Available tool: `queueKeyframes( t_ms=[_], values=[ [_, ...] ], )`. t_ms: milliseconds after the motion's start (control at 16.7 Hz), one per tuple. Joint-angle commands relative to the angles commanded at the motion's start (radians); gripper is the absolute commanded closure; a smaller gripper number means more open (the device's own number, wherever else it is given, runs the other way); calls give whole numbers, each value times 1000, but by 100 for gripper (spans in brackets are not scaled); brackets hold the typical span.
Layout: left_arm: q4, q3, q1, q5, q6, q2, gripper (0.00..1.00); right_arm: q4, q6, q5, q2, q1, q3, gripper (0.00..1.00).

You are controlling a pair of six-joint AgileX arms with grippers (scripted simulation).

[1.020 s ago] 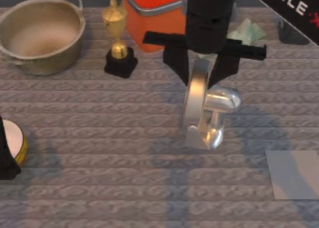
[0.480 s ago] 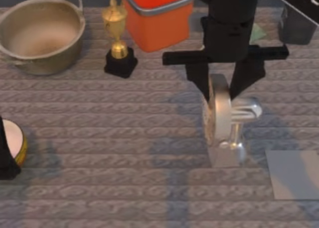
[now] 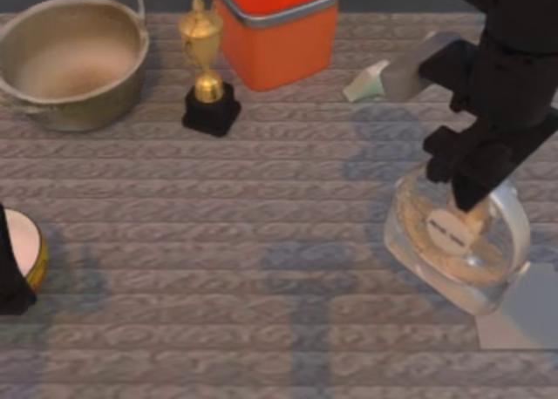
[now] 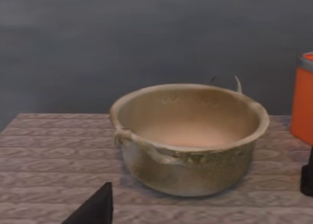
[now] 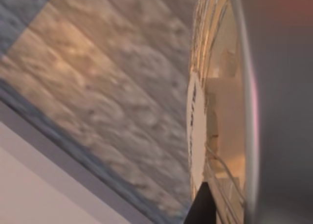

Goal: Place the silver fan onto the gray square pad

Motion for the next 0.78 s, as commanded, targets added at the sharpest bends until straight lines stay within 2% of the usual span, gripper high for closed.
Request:
queueKeyframes(
  t_ms=[240, 420, 600, 780],
  values=[
    [0, 0, 0, 0, 0, 0, 0, 91, -430, 28, -167, -64, -209, 100],
    [0, 0, 0, 0, 0, 0, 0, 161, -679, 64, -264, -107, -354, 100],
    [0, 0, 0, 0, 0, 0, 0, 218, -857, 102, -331, -142, -471, 100],
    [0, 0, 0, 0, 0, 0, 0, 251, -946, 127, -363, -160, -534, 100]
  ],
)
